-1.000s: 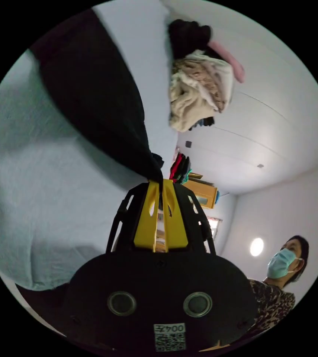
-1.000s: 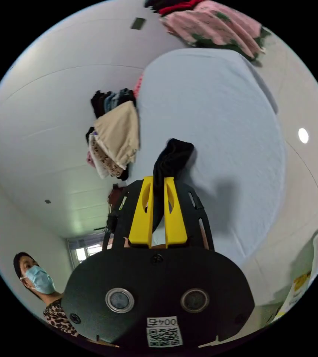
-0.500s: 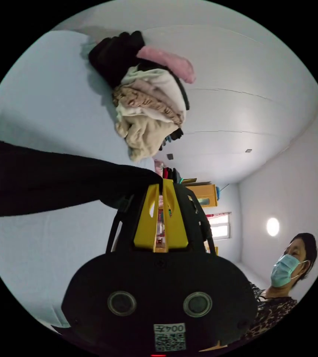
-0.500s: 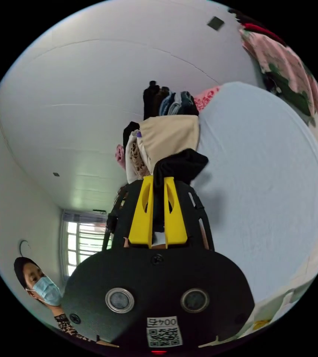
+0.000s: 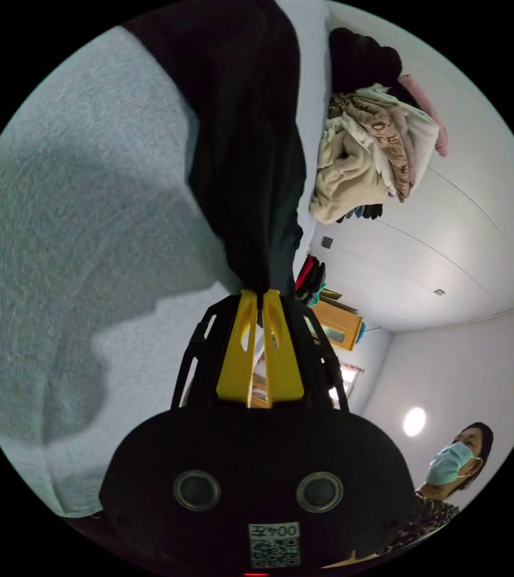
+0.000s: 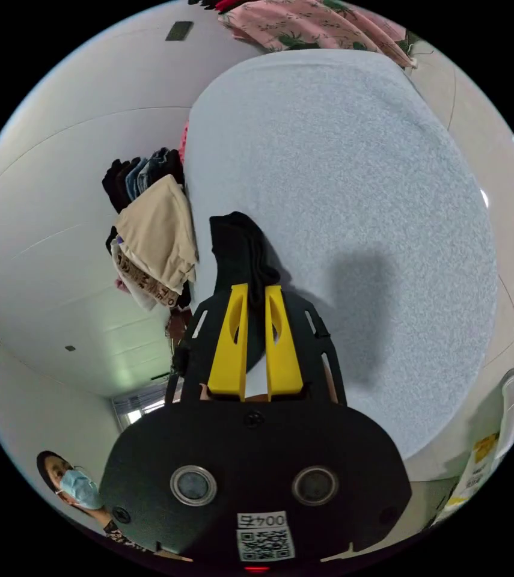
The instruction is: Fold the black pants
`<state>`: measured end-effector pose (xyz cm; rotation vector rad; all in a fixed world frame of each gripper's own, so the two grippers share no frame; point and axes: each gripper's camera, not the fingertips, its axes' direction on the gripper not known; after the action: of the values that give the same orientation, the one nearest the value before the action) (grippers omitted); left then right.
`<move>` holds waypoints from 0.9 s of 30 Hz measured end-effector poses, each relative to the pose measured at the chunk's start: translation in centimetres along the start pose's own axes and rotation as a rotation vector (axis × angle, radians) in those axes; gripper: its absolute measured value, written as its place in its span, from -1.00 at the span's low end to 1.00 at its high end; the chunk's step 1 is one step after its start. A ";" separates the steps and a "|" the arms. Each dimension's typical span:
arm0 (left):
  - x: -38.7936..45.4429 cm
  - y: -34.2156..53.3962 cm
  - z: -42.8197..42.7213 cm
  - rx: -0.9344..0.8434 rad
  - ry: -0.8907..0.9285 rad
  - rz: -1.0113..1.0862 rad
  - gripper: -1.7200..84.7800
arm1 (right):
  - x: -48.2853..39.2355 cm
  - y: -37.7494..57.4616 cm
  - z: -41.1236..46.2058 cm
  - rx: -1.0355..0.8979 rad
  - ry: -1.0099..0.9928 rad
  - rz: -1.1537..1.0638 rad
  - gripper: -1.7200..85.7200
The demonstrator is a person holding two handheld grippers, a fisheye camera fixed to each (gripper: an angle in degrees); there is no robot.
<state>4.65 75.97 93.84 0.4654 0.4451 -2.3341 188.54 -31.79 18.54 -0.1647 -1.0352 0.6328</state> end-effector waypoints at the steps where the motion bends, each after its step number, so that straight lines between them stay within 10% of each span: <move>1: 1.3 0.0 -0.4 -0.014 -0.014 0.028 -0.91 | -0.7 0.8 0.2 0.000 0.007 -0.029 -0.84; 27: 8.0 7.1 -10.2 -0.093 -0.165 0.130 -0.81 | -0.2 25.9 15.4 0.188 0.396 -0.246 -0.69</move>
<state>6.22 70.90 80.03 0.2471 0.4294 -2.1950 164.84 -13.43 15.61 0.0050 -0.5979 0.4467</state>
